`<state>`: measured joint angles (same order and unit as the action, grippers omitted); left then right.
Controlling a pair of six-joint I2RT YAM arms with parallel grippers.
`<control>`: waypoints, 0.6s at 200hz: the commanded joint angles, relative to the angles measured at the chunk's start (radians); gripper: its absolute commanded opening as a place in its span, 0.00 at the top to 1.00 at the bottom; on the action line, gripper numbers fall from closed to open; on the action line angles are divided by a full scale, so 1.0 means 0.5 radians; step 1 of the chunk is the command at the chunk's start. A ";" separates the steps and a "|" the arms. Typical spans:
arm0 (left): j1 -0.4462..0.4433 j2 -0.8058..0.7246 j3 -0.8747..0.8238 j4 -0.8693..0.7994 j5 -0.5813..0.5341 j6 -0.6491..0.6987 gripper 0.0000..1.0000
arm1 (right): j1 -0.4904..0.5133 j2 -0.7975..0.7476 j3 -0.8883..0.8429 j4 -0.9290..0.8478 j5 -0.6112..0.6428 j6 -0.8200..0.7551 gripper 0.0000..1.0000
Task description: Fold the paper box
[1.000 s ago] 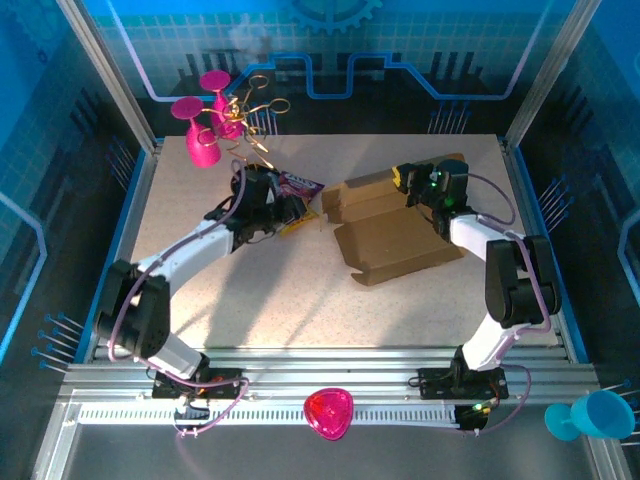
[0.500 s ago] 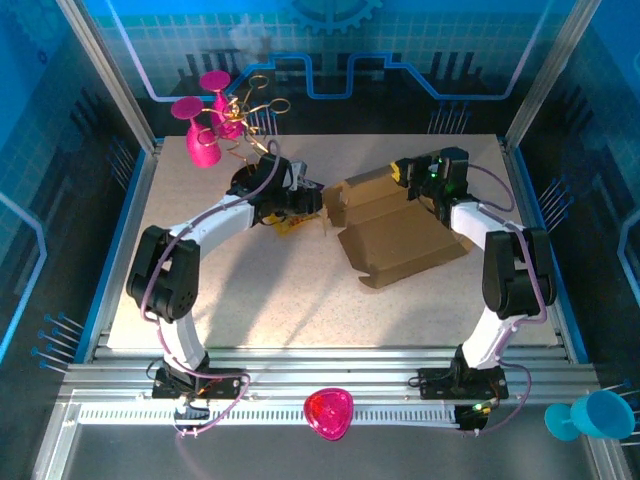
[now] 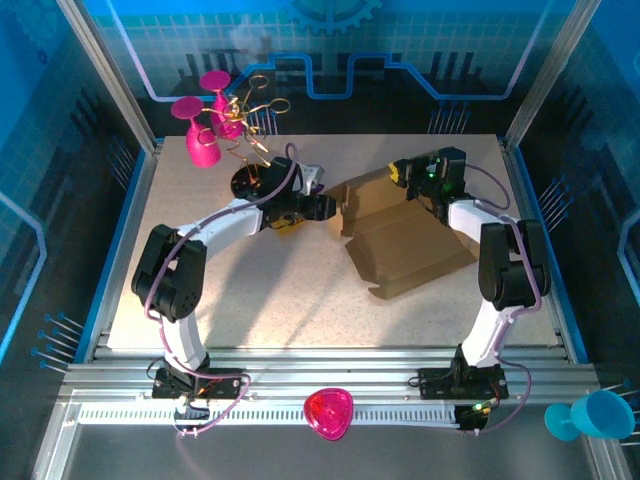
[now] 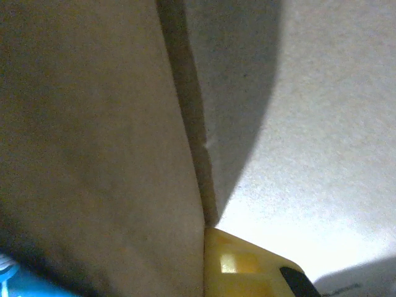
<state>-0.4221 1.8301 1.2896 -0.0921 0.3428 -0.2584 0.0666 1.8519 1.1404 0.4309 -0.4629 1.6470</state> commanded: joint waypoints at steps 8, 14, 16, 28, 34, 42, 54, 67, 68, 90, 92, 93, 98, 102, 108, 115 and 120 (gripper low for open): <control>-0.016 0.024 -0.072 0.125 0.081 0.042 0.46 | -0.037 0.095 0.080 0.055 -0.118 -0.051 1.00; -0.018 0.019 -0.086 0.134 0.078 0.036 0.46 | -0.038 0.106 0.082 0.076 -0.128 -0.050 1.00; -0.017 0.016 -0.090 0.141 0.077 0.035 0.46 | -0.040 0.109 0.082 0.083 -0.130 -0.049 1.00; -0.026 -0.001 -0.125 0.178 0.069 0.017 0.46 | -0.043 0.112 0.073 0.125 -0.141 -0.045 1.00; -0.029 -0.009 -0.141 0.195 0.065 0.004 0.46 | -0.044 0.108 0.067 0.136 -0.144 -0.042 1.00; -0.035 -0.014 -0.158 0.210 0.060 -0.006 0.46 | -0.049 0.106 0.061 0.154 -0.154 -0.039 1.00; -0.042 -0.022 -0.184 0.237 0.054 -0.027 0.46 | -0.051 0.095 0.051 0.180 -0.162 -0.030 1.00; -0.051 -0.030 -0.212 0.278 0.051 -0.054 0.46 | -0.054 0.090 0.043 0.191 -0.166 -0.025 1.00; -0.051 -0.029 -0.213 0.280 0.051 -0.056 0.46 | -0.052 0.089 0.044 0.192 -0.166 -0.023 1.00; -0.065 -0.041 -0.240 0.335 0.053 -0.084 0.48 | -0.054 0.091 0.035 0.211 -0.175 0.003 1.00; -0.069 -0.040 -0.242 0.338 0.054 -0.084 0.48 | -0.056 0.091 0.035 0.213 -0.178 0.005 1.00; -0.068 -0.042 -0.243 0.340 0.054 -0.086 0.48 | -0.055 0.091 0.037 0.213 -0.178 0.006 1.00; -0.072 -0.040 -0.246 0.346 0.056 -0.087 0.49 | -0.057 0.091 0.036 0.210 -0.179 0.006 1.00; -0.073 -0.044 -0.247 0.347 0.059 -0.090 0.50 | -0.059 0.091 0.035 0.209 -0.180 0.007 1.00; -0.073 -0.044 -0.248 0.353 0.062 -0.096 0.51 | -0.059 0.091 0.038 0.206 -0.187 0.006 1.00; -0.073 -0.046 -0.251 0.362 0.074 -0.097 0.52 | -0.062 0.090 0.039 0.204 -0.193 0.007 1.00; -0.073 -0.044 -0.251 0.370 0.080 -0.097 0.52 | -0.063 0.086 0.038 0.205 -0.194 0.010 1.00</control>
<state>-0.4534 1.8301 1.1748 0.0425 0.3569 -0.2932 0.0528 1.8965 1.1557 0.4999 -0.5320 1.6421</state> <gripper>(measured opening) 0.489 0.061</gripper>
